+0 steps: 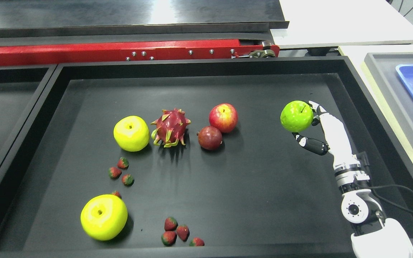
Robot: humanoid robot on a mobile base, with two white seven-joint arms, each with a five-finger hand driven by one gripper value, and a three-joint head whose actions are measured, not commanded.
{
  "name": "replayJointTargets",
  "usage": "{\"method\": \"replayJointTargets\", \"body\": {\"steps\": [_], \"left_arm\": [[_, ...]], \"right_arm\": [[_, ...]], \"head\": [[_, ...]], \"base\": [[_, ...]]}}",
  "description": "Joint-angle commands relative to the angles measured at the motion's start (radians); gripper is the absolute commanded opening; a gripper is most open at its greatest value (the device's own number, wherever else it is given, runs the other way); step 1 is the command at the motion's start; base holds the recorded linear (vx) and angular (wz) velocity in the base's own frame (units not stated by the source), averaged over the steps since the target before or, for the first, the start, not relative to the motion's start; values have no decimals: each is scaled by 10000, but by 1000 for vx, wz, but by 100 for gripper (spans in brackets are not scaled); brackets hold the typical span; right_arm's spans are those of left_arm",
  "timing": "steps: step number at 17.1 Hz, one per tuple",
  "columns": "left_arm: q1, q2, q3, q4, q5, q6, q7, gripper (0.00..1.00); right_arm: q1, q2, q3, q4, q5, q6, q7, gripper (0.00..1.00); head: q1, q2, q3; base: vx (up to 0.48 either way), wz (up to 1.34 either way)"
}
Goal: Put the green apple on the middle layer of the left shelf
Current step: 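Carry the green apple in the right hand toward the black shelf tray, then lower the green apple onto the tray beside the red apples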
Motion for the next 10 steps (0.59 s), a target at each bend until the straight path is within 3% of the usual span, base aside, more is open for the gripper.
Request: {"method": "replayJointTargets", "body": {"steps": [1,8,10], "left_arm": [[0,175,0,14,0,7,3,100],[0,175,0,14,0,7,3,100],[0,175,0,-1,0,7,3,100]], "right_arm": [[285,8,53,-192,0,-102,-10,1],[347,-22,207,-375,0,-164,51,1],[378,-22,588,-407,0,-164,676,2]], "head": [[0,0,0],[0,-2,0],[0,-1,0]], "base": [[147,-222],[102,-76],[52,-42]]}}
